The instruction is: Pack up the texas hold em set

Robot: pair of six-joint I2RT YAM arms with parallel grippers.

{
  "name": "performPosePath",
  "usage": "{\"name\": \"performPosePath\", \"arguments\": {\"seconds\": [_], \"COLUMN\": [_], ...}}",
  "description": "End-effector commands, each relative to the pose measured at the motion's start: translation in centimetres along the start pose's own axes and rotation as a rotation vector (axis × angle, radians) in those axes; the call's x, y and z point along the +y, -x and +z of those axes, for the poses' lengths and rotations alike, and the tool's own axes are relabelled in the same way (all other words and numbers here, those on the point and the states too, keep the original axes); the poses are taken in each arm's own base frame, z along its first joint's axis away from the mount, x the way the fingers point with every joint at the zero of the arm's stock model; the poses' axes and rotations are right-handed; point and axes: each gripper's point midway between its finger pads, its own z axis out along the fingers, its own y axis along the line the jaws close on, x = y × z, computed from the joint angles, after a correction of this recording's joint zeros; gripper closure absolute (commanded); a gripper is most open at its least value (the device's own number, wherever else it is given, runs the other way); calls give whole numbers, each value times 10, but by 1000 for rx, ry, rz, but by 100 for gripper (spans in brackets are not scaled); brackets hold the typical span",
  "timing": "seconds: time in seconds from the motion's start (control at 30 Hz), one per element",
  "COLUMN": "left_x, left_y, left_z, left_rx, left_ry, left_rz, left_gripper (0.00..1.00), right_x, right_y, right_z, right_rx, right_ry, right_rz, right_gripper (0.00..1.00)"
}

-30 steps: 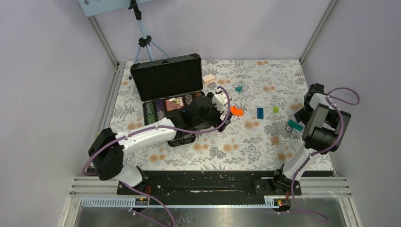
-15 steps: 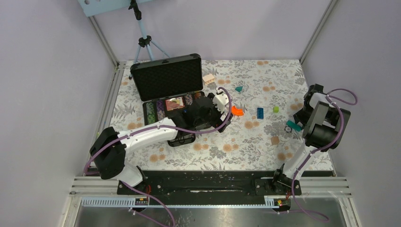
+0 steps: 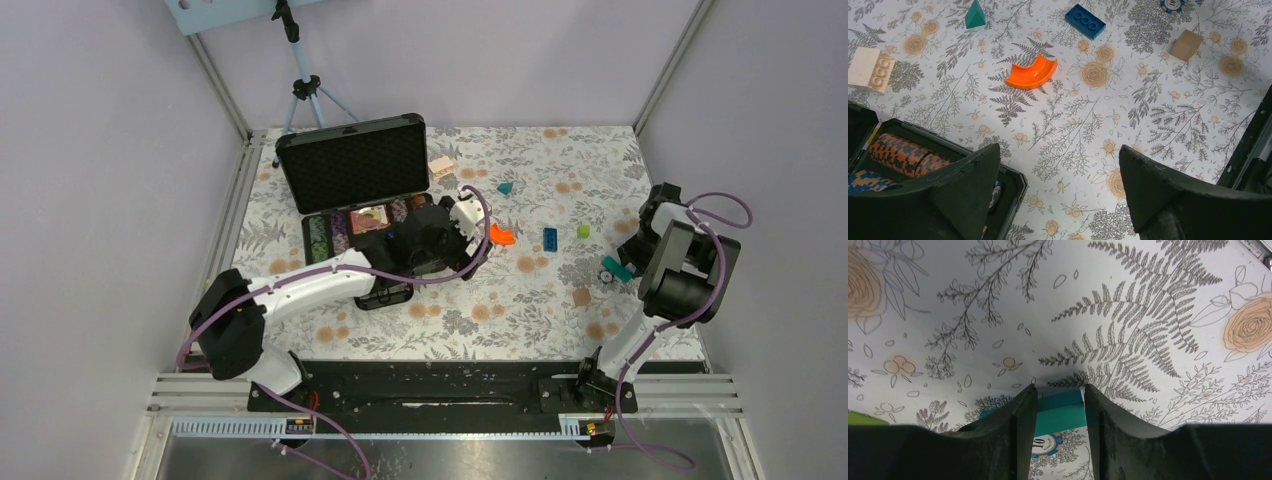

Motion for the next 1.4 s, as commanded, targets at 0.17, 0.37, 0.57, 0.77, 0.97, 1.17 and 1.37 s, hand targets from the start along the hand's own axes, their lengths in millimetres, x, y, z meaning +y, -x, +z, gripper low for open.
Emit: {"name": "performPosePath", "arguments": {"seconds": [0.17,0.37,0.57,0.77,0.97,1.17,1.37], "left_x": [5,6,8,10,12,17,21], "left_y": [11,4,1,-1,-1,-7,-11], "left_z": [-18,-21,-22,-24,-29,-34,-38], "left_rx": [-63,-61,-61,-57,-67,-70,-75], "left_ry": [12,20,28,35,49,69,80], "left_rz": [47,59,64,63,46,41,39], "left_gripper": [12,12,12,12,12,12,12], "right_x": [-6,-2,2,11,15,19,17], "right_y": [1,-4,-7,-15,-19,-23,-36], "right_z": [-18,-17,-18,-22,-27,-33,-31], "right_rx": [-90,-80,-85,-82,-98,-106,-75], "right_ry": [-3,5,3,23,11,20,9], "right_rz": [-20,-40,-65,-104,-153,-182,-213], "right_gripper": [58,69,70,67,61,63,64]}}
